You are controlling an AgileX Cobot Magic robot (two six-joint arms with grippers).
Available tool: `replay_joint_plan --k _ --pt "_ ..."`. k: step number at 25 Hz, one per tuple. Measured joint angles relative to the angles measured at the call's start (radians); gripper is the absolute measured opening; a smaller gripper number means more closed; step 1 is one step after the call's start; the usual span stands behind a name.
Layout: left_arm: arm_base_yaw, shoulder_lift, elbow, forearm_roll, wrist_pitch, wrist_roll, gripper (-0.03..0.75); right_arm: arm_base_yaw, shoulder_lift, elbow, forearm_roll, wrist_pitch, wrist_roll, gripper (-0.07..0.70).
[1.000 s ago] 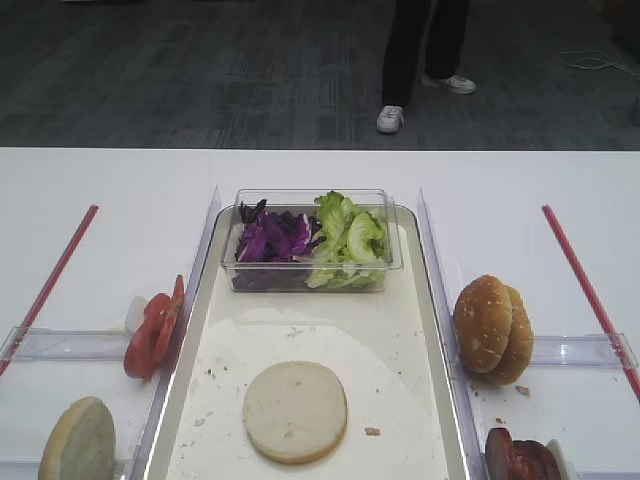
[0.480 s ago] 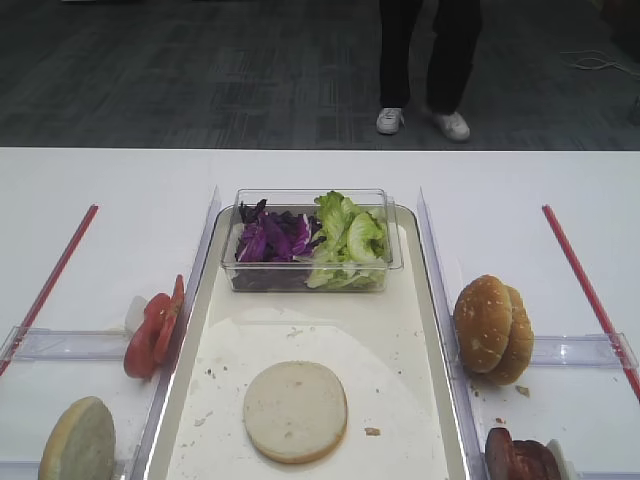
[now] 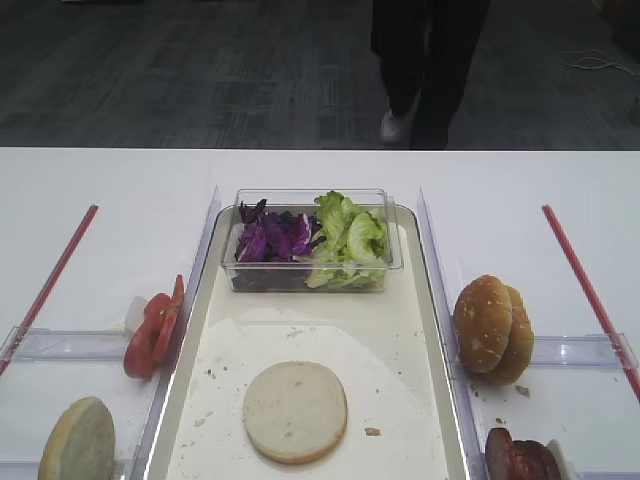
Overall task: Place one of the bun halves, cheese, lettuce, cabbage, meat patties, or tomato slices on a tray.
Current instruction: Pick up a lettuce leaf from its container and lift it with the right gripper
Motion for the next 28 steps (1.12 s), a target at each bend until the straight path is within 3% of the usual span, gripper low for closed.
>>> replay_joint_plan --k 6,10,20,28 --pt "0.0 0.0 0.0 0.0 0.0 0.0 0.305 0.0 0.217 -0.172 0.0 0.0 0.0 0.675" --pt "0.0 0.0 0.0 0.0 0.0 0.0 0.305 0.0 0.313 -0.257 0.0 -0.035 0.0 0.675" --pt "0.0 0.0 0.0 0.0 0.0 0.0 0.305 0.0 0.449 -0.277 -0.021 -0.148 -0.021 0.676" --pt "0.0 0.0 0.0 0.0 0.0 0.0 0.305 0.0 0.53 -0.278 -0.027 -0.171 -0.07 0.676"
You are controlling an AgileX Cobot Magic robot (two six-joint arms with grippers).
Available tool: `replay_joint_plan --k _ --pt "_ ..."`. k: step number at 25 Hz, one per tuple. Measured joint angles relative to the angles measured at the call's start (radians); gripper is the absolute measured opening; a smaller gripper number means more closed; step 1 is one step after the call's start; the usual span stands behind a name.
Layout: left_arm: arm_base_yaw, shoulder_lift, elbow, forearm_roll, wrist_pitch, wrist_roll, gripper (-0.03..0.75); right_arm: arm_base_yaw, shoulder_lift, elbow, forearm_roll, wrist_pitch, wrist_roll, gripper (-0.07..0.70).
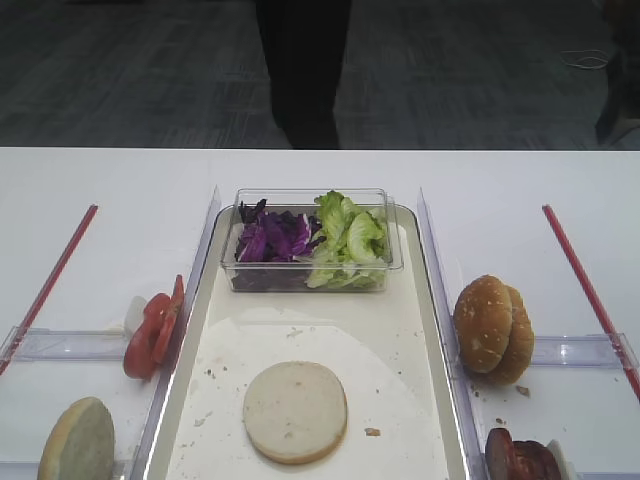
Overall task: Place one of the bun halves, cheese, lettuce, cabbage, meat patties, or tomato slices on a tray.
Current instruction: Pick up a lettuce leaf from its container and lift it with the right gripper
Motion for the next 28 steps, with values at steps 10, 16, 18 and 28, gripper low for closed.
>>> replay_joint_plan --k 10,16,18,28 --pt "0.0 0.0 0.0 0.0 0.0 0.0 0.305 0.0 0.017 -0.002 0.012 -0.079 -0.008 0.676" --pt "0.0 0.0 0.0 0.0 0.0 0.0 0.305 0.0 0.017 -0.002 0.012 -0.076 -0.008 0.676" --pt "0.0 0.0 0.0 0.0 0.0 0.0 0.305 0.0 0.02 -0.002 0.015 -0.076 -0.008 0.676" --pt "0.0 0.0 0.0 0.0 0.0 0.0 0.305 0.0 0.124 -0.123 0.053 0.043 0.021 0.661"
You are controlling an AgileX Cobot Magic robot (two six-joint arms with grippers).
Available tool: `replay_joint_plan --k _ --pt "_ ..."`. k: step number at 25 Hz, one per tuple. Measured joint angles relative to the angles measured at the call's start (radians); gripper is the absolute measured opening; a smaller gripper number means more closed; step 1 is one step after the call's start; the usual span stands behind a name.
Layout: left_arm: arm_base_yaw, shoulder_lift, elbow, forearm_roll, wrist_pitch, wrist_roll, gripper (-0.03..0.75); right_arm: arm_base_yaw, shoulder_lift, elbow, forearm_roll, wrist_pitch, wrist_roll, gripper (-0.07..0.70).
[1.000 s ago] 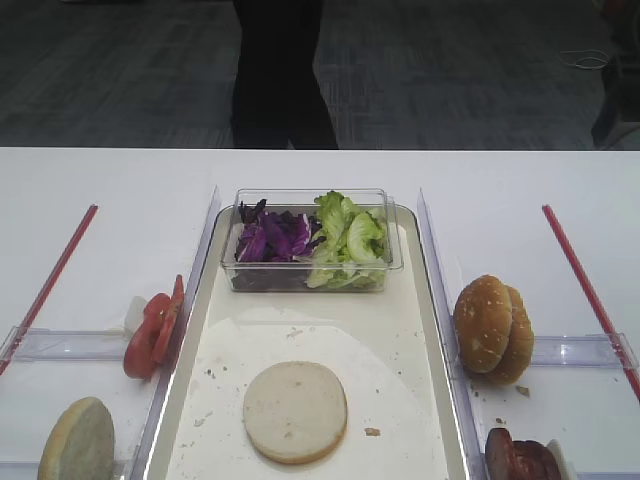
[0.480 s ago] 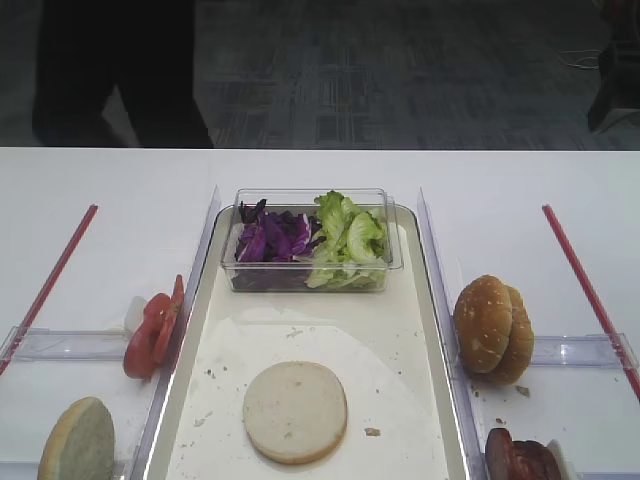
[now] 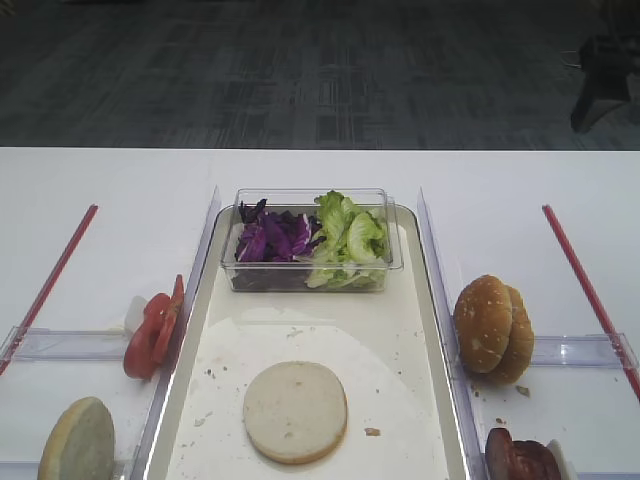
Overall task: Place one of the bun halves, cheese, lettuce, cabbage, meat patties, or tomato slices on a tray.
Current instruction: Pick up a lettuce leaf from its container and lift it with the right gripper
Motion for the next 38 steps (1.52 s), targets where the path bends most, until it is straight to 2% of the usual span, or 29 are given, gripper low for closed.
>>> replay_joint_plan --k 3,6,10,14,20,27,33,38 --pt "0.0 0.0 0.0 0.0 0.0 0.0 0.305 0.0 0.038 -0.054 0.037 0.05 0.0 0.659" --pt "0.0 0.0 0.0 0.0 0.0 0.0 0.305 0.028 0.061 -0.095 0.049 0.063 0.005 0.657" --pt "0.0 0.0 0.0 0.0 0.0 0.0 0.305 0.14 0.108 -0.161 0.001 0.074 0.092 0.657" --pt "0.0 0.0 0.0 0.0 0.0 0.0 0.305 0.262 0.189 -0.254 -0.071 0.123 0.207 0.657" --pt "0.0 0.0 0.0 0.0 0.0 0.0 0.305 0.414 0.312 -0.395 -0.124 0.189 0.3 0.657" --pt "0.0 0.0 0.0 0.0 0.0 0.0 0.305 0.522 0.425 -0.476 -0.131 0.197 0.356 0.657" --pt "0.0 0.0 0.0 0.0 0.0 0.0 0.305 0.536 0.477 -0.489 -0.121 0.191 0.381 0.657" --pt "0.0 0.0 0.0 0.0 0.0 0.0 0.305 0.536 0.507 -0.49 -0.084 0.153 0.401 0.657"
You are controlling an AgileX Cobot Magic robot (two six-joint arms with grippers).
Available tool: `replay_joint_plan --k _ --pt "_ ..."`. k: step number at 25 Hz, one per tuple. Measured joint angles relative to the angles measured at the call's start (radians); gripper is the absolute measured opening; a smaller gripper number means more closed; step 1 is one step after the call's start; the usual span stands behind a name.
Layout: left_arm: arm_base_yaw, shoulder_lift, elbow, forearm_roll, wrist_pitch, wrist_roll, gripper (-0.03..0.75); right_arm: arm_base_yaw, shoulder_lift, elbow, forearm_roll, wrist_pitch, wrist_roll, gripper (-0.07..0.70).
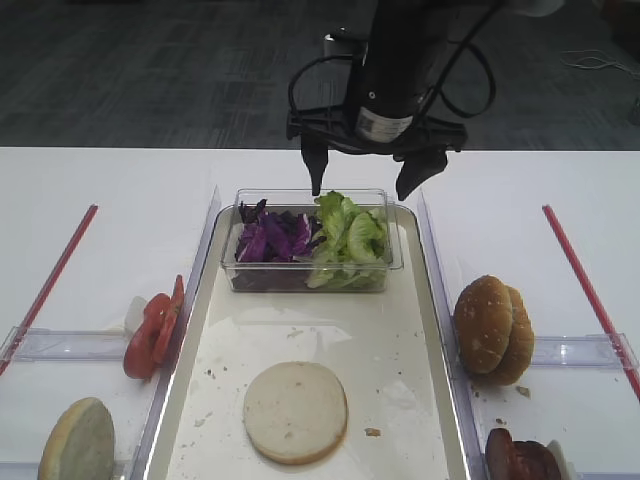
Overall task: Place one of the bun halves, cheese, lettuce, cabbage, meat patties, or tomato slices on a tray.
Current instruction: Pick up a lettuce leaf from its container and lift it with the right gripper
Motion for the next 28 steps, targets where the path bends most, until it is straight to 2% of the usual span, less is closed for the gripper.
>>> replay_joint_plan --k 12,20,28 --pt "0.0 0.0 0.0 0.0 0.0 0.0 0.305 0.0 0.087 -0.017 0.021 -0.038 0.03 0.657" --pt "0.0 0.0 0.0 0.0 0.0 0.0 0.305 0.0 0.111 -0.017 0.025 -0.073 0.034 0.615" --pt "0.0 0.0 0.0 0.0 0.0 0.0 0.305 0.0 0.14 -0.017 0.025 -0.092 0.039 0.61"
